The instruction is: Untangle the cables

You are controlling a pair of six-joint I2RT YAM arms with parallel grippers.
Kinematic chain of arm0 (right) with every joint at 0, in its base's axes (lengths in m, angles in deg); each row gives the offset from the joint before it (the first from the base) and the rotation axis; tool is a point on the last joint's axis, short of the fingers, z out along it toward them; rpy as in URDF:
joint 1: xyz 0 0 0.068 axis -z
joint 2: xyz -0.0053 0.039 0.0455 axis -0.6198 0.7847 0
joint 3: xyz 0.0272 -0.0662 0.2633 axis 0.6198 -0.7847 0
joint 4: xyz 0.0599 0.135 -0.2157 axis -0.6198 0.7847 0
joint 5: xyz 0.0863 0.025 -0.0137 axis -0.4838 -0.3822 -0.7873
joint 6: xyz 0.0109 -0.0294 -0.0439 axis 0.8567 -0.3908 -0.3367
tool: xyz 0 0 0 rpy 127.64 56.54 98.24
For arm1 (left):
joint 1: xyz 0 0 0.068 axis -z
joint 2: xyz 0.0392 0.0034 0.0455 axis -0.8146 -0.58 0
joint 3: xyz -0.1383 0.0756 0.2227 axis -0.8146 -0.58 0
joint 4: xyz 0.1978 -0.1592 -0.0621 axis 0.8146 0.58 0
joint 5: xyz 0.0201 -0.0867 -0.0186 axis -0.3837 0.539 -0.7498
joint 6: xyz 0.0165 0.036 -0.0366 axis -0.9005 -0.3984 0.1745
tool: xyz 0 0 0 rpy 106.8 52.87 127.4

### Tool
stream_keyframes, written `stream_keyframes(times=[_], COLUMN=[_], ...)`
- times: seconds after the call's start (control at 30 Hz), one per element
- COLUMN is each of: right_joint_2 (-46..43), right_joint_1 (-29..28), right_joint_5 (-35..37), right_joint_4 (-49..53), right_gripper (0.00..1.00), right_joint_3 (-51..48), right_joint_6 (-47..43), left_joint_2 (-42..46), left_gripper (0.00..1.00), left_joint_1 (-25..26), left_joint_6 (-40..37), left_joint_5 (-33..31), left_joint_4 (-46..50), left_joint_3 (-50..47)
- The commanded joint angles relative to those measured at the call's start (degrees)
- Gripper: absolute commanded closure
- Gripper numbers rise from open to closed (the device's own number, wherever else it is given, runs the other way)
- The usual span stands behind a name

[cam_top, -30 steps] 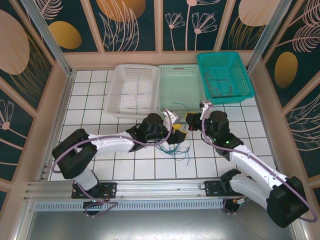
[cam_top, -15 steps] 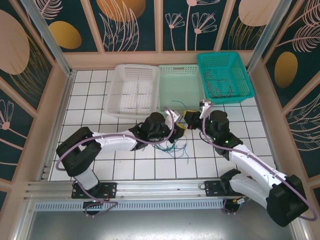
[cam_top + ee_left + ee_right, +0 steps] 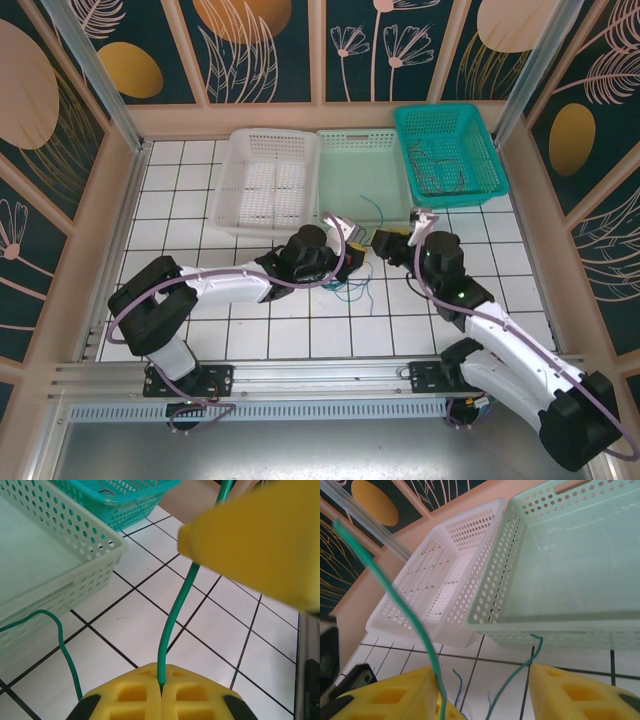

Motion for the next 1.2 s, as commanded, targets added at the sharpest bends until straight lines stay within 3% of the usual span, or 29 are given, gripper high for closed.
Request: stream_keyframes(times=[0.0,0.17,0.4,0.6,0.9,1.17], right_joint_2=[-3.56,-9.87,-13.14,-6.74,7.16,11.83], right_joint_1=[-0.51,-0.70,-3.49,-9.40,-13.70,-16.05], right_joint_5=[-1.29,-4.10,-5.97,-3.04,0.32,1.01], right_joint_4=[-2.79,-9.91,-17.55,-23.13,-33.85,-36.16], right_gripper=[0.51,0.63,0.49,0.39,0.38,0.38], right_joint_3=[-4.57,-13.54,-19.16,-18.06,-16.18,-13.13], right_joint_6=[-1.94,-2.99,-4.58,-7.79,-10.37,-11.67], left_joint_2=[2.18,3.37,3.57,3.05,3.75,3.55], left_gripper=[1.00,1.00,1.00,1.00,1.00,1.00], left_joint_1=[0.21,-0.39,-1.65,-1.75,-1.80,-1.77], left_joint_6=[2.29,4.53,7.50,8.41,9.43,10.52], left_joint_5=[-2.00,-2.82,-0.72,0.66,2.46,3.23], left_joint_4=[-2.01,-2.53,-4.35,-4.54,-5.39,-6.26], left_joint_3=[-0.59,-1.32,-2.02,-0.62,-0.08,-0.59])
